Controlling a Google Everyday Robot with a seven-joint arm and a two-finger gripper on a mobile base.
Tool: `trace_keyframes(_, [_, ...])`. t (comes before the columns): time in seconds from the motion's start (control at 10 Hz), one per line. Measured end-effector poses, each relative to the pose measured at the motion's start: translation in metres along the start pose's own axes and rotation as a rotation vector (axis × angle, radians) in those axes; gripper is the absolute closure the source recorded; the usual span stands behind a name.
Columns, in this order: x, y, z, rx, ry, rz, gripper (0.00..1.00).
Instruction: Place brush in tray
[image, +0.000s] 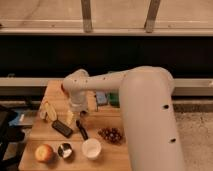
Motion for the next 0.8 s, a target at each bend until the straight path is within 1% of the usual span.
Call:
trace_keyframes(0.2, [0.0,-0.007,0.019,-0.002,0.036,0.032,0.2])
trace_keyframes(0.3, [0.0,-0.01,0.028,-0.003,0.053,0.059,0.2])
trace_keyframes(0.4, [-0.001,-0.013,0.031,-0.001,0.06,0.073,0.22])
trace_keyframes(0.5, [-0.003,-0.016,0.034,0.005,0.066,0.085,0.31])
trace_keyframes(0.6, [-0.004,-0.017,0.034,0.006,0.068,0.088,0.37])
trace_keyframes(0.8, [-0.008,-0.016,0.037,0.008,0.072,0.098,0.57])
